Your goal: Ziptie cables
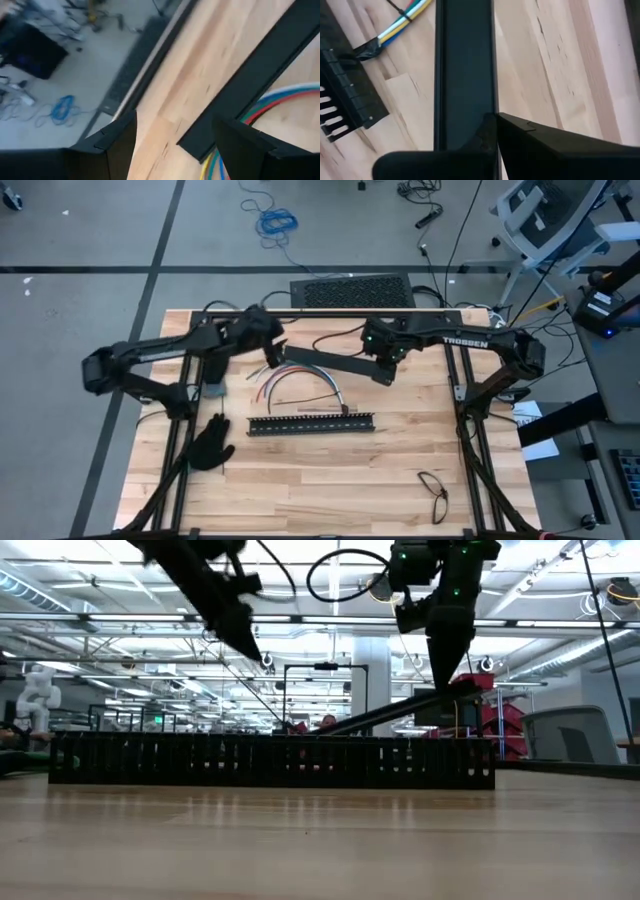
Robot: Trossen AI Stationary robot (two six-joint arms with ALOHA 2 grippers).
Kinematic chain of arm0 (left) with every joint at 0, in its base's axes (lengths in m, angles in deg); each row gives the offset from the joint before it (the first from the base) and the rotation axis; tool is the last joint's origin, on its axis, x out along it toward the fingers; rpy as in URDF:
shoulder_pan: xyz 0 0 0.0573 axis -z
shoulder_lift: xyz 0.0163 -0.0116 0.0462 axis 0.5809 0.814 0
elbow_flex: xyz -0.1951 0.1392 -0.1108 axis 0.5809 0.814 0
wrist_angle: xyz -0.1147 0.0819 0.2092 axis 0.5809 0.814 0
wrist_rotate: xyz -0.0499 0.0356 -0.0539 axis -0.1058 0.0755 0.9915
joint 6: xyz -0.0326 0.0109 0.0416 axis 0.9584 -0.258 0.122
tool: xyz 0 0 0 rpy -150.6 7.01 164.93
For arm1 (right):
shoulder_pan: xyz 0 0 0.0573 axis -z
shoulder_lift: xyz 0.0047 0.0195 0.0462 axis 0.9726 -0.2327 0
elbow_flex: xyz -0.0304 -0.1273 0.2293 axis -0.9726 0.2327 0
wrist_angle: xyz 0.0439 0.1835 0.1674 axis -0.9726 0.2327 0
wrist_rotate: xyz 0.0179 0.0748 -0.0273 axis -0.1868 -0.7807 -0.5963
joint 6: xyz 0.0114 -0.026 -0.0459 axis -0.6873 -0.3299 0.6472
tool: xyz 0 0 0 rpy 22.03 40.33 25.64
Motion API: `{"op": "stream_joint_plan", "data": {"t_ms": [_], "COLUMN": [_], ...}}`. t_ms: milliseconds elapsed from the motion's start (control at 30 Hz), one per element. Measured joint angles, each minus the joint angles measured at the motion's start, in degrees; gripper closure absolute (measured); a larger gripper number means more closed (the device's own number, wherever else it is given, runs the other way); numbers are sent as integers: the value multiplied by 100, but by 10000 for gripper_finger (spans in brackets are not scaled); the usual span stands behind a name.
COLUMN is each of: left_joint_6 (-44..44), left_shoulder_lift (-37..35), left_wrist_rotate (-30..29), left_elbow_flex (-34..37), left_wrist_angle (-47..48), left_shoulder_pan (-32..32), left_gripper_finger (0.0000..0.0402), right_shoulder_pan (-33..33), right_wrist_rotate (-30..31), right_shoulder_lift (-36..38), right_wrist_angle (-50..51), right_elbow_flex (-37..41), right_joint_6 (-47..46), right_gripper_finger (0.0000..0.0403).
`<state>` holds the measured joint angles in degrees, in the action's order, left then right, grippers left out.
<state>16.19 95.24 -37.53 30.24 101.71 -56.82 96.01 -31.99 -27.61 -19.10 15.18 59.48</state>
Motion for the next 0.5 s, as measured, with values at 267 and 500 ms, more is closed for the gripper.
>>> {"op": "stream_joint_plan", "data": {"t_ms": [267, 500], "left_joint_6": [-1689, -2443], "left_shoulder_lift": [1302, 2219], "left_wrist_rotate": [1971, 2838], "left_elbow_flex": [-260, -671], "left_wrist_angle": [63, 64], "left_shoulder_pan": [-814, -1245], "left_gripper_finger": [151, 151], "right_shoulder_pan": [-258, -345], "right_wrist_rotate": [15, 18], "right_shoulder_lift": [0, 0], "right_wrist_angle": [-93, -101], "right_elbow_flex": [-4, -9], "right_joint_6": [-17, -13], "right_gripper_finger": [402, 402]}}
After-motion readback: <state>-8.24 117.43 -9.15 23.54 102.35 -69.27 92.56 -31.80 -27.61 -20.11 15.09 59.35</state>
